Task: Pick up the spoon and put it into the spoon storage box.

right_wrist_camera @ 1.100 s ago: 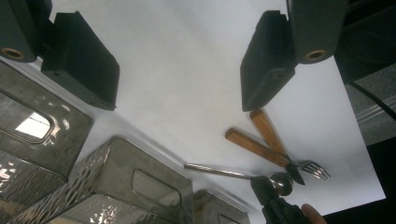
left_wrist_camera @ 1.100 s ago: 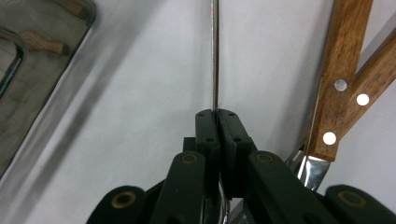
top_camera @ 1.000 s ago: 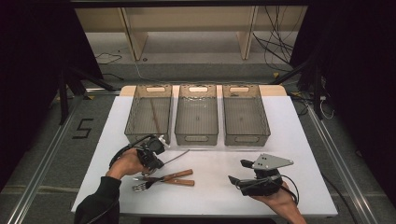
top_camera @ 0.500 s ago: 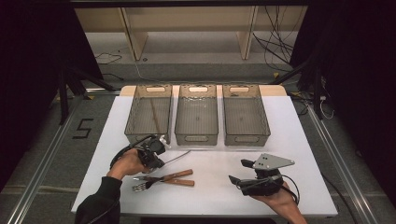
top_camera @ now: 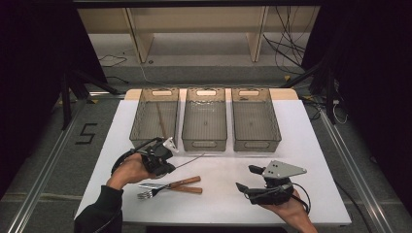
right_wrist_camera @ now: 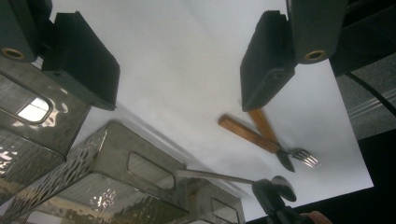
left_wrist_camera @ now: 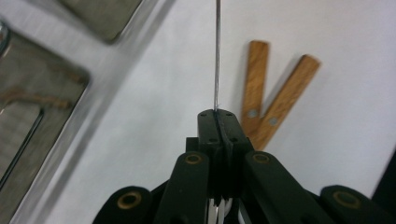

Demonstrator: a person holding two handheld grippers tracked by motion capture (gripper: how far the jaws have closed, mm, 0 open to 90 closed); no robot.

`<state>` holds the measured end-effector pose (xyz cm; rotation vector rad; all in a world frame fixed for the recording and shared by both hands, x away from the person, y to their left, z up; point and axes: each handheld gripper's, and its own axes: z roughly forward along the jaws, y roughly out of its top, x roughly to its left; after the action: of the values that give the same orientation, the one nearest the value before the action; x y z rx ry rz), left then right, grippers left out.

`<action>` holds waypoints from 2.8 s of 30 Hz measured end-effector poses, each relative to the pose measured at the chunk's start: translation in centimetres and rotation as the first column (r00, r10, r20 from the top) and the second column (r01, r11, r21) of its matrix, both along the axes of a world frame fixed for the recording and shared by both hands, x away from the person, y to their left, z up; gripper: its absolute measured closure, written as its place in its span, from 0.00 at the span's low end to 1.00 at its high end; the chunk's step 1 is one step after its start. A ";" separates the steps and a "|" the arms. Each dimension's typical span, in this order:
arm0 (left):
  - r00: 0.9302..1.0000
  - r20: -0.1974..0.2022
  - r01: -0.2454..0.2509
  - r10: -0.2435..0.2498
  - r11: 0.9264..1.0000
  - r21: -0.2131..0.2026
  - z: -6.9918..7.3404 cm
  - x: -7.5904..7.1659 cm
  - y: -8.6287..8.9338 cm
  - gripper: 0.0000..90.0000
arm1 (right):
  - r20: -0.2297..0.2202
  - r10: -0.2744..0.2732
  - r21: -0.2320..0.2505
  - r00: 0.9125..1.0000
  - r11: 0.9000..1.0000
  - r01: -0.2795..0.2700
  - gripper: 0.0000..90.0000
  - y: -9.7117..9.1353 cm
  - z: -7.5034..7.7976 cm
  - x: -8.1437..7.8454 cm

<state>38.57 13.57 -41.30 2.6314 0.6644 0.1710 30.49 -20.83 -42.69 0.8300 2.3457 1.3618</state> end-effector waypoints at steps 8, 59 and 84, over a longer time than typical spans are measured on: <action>0.996 -0.012 0.086 -0.087 0.996 -0.025 0.5 -1.3 -2.0 0.99 | 0.075 0.020 -0.029 0.997 0.999 -0.018 0.32 1.3 0.4 -1.0; 0.919 -0.080 0.389 -0.386 0.921 0.026 0.2 -6.3 -8.2 0.99 | 0.203 0.436 -0.506 0.877 0.813 -0.287 0.82 10.0 -3.0 -3.8; 0.977 0.013 0.212 -0.212 0.971 -0.113 2.4 -4.7 -4.9 0.48 | 0.188 0.463 -0.562 0.866 0.774 -0.291 0.99 9.0 -3.3 -3.3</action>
<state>33.84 8.68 -38.91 2.5698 0.3766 0.0688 27.16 -11.81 -45.99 -0.0386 2.5017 0.8117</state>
